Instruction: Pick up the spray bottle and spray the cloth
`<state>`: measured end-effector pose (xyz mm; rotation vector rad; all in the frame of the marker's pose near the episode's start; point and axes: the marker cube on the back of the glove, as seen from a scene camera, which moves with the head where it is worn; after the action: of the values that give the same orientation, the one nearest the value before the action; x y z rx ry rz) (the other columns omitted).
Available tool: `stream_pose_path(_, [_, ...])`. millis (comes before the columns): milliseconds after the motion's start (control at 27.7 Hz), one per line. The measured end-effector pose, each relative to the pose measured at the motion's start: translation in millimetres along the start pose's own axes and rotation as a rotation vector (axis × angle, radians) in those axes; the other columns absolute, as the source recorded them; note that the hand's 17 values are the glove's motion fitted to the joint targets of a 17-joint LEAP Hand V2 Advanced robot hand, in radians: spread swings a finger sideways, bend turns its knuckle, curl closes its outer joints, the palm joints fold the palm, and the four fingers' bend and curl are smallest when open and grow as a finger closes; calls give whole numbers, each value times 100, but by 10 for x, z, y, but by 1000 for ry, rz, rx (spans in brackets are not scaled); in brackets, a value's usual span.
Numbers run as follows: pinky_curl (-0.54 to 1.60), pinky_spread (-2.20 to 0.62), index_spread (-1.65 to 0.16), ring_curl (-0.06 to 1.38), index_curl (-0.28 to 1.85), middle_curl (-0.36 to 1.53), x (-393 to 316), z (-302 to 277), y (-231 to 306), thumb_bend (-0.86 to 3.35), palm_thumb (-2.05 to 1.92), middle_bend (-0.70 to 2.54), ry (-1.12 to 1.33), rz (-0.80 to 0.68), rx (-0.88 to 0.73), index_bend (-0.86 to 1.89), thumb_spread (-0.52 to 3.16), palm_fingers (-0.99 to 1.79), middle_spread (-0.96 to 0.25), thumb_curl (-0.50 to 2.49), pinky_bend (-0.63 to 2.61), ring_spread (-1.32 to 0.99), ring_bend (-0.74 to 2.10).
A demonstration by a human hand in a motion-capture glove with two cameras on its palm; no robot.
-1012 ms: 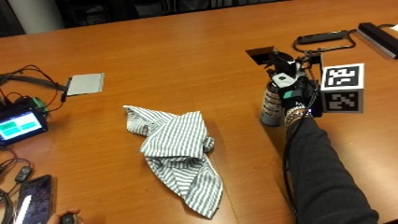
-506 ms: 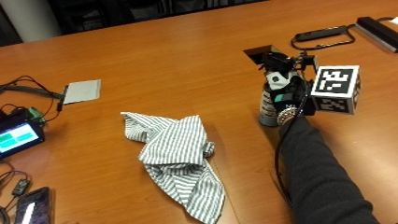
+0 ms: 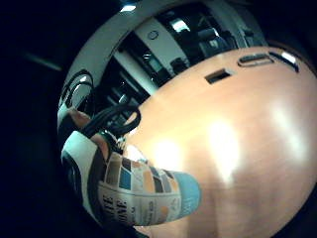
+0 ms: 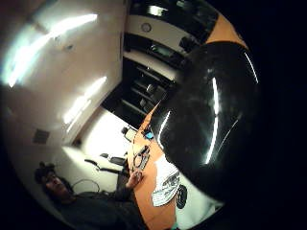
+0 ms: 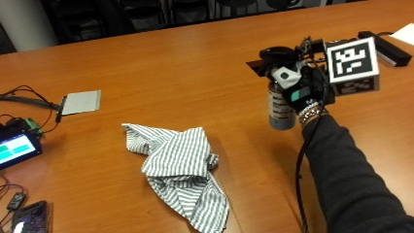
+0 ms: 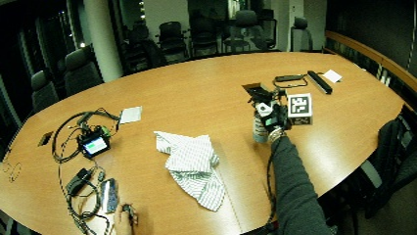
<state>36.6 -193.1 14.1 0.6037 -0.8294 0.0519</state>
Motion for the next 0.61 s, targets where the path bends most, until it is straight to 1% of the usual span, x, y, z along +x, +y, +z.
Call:
stream_pose_path(145, [36,-24,-29,43,51,48,-409,-116,-211,-3,93,43,36,-97,-88,27,50,135,-25,65,44,-21,53])
stream_pose_path(289, [37,-24,-29,43,52,48,-564,-158,-383,-3,92,44,53,-166,-179,28,48,135,-25,67,44,-21,53])
stream_pose_path(434, [37,-25,-30,44,53,49,-767,-167,-435,-3,92,44,96,-179,-304,29,46,135,-25,68,44,-21,53])
stream_pose_path(615, [37,-25,-30,44,54,49,-916,-142,-394,-3,91,45,214,-201,-470,29,44,134,-26,70,44,-21,53])
